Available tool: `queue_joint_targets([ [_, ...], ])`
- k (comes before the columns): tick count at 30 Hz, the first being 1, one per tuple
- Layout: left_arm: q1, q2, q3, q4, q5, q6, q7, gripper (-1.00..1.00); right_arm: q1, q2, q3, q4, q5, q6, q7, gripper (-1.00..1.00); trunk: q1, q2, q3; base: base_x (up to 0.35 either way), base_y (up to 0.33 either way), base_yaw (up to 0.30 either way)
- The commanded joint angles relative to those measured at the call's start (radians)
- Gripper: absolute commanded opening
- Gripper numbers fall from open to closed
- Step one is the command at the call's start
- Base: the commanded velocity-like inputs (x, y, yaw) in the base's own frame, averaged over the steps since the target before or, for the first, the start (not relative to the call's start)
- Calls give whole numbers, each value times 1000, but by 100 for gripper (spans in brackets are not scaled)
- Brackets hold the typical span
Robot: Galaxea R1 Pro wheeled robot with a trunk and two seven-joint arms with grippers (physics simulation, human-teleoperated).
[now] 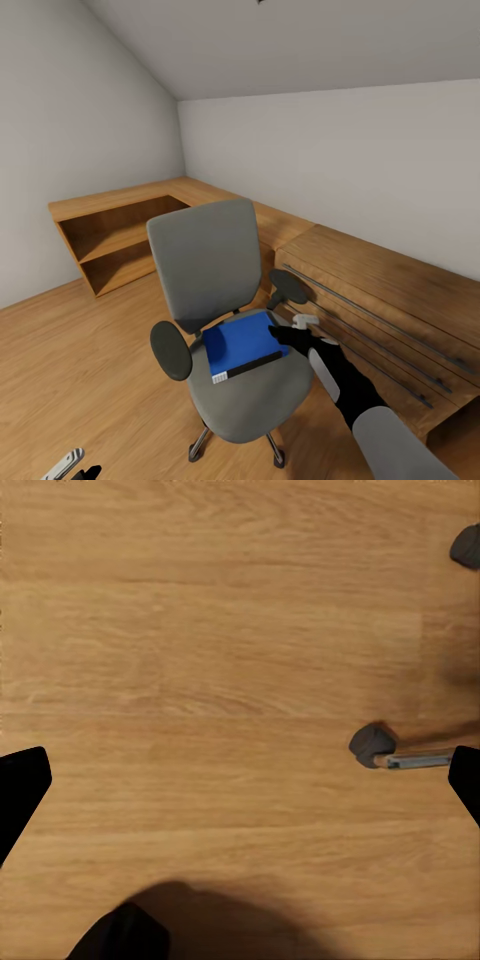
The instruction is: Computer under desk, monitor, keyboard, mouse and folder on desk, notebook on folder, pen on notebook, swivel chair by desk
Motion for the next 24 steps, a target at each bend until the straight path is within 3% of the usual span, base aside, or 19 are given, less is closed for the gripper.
queue_joint_targets([
  [1,0,1,0,-2,11,5,7,100,-1,5,0,-4,-2,10,-10,100,0,0,-1,0,0,0],
  [6,0,3,1,-2,11,5,7,100,-10,49,0,-10,0,54,-124,100,0,0,-1,0,0,0],
  [9,0,4,1,-2,11,4,7,100,-46,94,2,-7,2,115,-212,100,0,0,-1,0,0,0],
  [13,0,5,2,-2,11,4,7,100,-92,130,4,7,3,163,-254,100,0,0,-1,0,0,0],
  [17,0,8,3,-1,11,3,7,100,-106,145,8,17,3,178,-276,100,0,0,-1,4,0,0],
  [24,0,15,2,-1,11,-44,6,100,-110,149,18,35,4,178,-291,100,0,0,-1,136,0,0],
])
